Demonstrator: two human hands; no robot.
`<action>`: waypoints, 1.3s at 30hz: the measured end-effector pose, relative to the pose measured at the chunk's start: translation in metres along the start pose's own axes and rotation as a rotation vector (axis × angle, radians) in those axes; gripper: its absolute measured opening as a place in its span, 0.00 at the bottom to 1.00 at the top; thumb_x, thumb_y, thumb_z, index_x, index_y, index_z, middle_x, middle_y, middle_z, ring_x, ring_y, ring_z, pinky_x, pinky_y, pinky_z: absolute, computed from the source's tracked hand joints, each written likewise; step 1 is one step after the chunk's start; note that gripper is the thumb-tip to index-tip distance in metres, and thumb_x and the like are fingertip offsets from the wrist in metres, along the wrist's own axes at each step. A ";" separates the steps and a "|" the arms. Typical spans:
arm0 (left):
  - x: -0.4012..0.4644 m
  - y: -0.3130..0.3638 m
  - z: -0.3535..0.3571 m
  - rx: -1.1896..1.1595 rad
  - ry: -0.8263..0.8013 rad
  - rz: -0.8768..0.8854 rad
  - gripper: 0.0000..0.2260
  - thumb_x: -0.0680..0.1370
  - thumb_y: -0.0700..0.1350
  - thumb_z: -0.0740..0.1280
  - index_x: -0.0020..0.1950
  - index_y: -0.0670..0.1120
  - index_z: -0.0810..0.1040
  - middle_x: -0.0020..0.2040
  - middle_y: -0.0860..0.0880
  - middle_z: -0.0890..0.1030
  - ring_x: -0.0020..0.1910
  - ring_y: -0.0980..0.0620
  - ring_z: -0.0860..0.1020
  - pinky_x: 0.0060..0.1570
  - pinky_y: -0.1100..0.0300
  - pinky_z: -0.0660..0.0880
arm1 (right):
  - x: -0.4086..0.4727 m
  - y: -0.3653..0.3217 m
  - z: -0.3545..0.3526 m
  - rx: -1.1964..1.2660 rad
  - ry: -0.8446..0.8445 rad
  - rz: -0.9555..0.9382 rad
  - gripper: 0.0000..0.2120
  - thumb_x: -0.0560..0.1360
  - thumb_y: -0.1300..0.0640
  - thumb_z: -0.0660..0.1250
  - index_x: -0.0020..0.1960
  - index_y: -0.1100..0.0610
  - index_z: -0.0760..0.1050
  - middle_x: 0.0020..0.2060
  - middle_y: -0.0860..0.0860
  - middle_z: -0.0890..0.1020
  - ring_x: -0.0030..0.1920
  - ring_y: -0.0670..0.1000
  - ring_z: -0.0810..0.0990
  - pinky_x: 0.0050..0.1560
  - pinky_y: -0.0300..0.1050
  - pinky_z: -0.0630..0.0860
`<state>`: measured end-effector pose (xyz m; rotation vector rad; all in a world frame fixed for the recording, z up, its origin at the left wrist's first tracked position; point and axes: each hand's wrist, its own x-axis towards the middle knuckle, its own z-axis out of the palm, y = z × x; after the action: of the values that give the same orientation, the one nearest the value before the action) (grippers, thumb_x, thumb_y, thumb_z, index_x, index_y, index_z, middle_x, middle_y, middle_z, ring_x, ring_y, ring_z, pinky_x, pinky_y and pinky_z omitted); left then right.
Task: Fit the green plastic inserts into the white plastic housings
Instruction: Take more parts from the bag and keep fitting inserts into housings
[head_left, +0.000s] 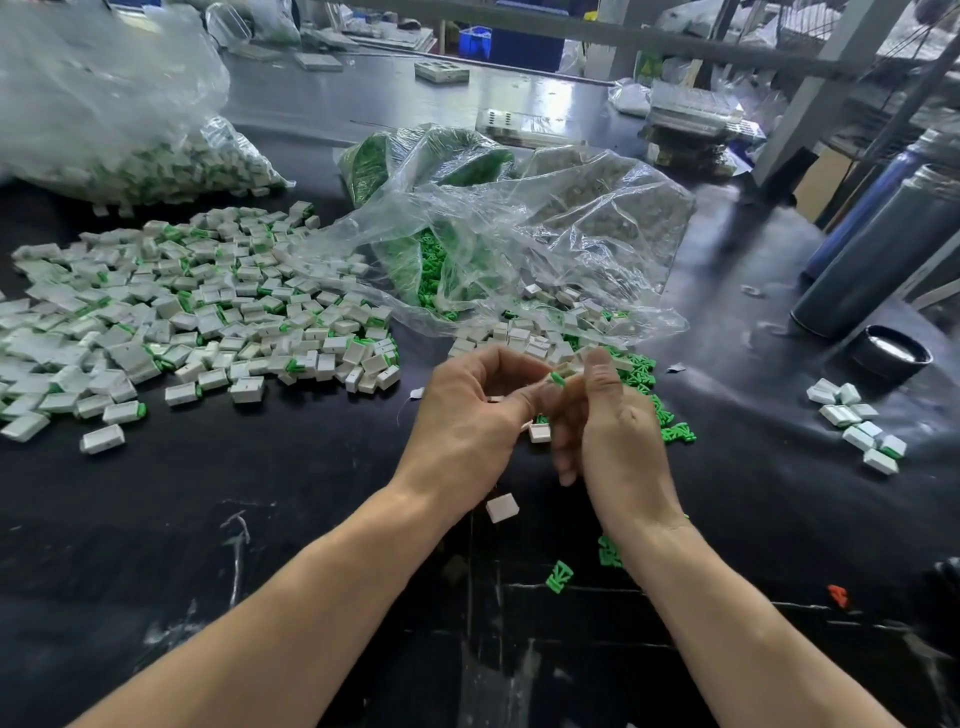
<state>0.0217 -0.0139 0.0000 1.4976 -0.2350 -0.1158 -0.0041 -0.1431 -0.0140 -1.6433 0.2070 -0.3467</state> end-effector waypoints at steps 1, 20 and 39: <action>0.002 -0.001 -0.003 0.043 0.018 0.008 0.04 0.75 0.41 0.76 0.45 0.48 0.83 0.42 0.50 0.87 0.42 0.56 0.84 0.45 0.65 0.79 | 0.003 0.000 -0.005 -0.003 0.005 -0.030 0.26 0.87 0.43 0.56 0.38 0.54 0.81 0.27 0.53 0.78 0.23 0.50 0.71 0.22 0.41 0.67; 0.006 -0.005 -0.015 0.320 -0.049 0.011 0.05 0.77 0.46 0.76 0.47 0.56 0.84 0.37 0.56 0.82 0.39 0.54 0.82 0.48 0.54 0.80 | 0.010 0.003 -0.016 -0.436 -0.078 -0.266 0.08 0.79 0.55 0.72 0.42 0.46 0.79 0.39 0.39 0.83 0.37 0.38 0.80 0.38 0.29 0.73; 0.031 0.011 -0.076 1.419 0.326 -0.090 0.06 0.75 0.46 0.73 0.48 0.57 0.85 0.51 0.50 0.80 0.58 0.43 0.76 0.58 0.50 0.68 | 0.019 0.002 -0.036 -0.667 -0.054 -0.054 0.08 0.79 0.48 0.71 0.43 0.48 0.83 0.36 0.40 0.82 0.41 0.39 0.79 0.40 0.35 0.71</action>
<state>0.0682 0.0535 0.0094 2.8973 0.0658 0.2973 0.0011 -0.1834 -0.0112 -2.3163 0.2544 -0.2880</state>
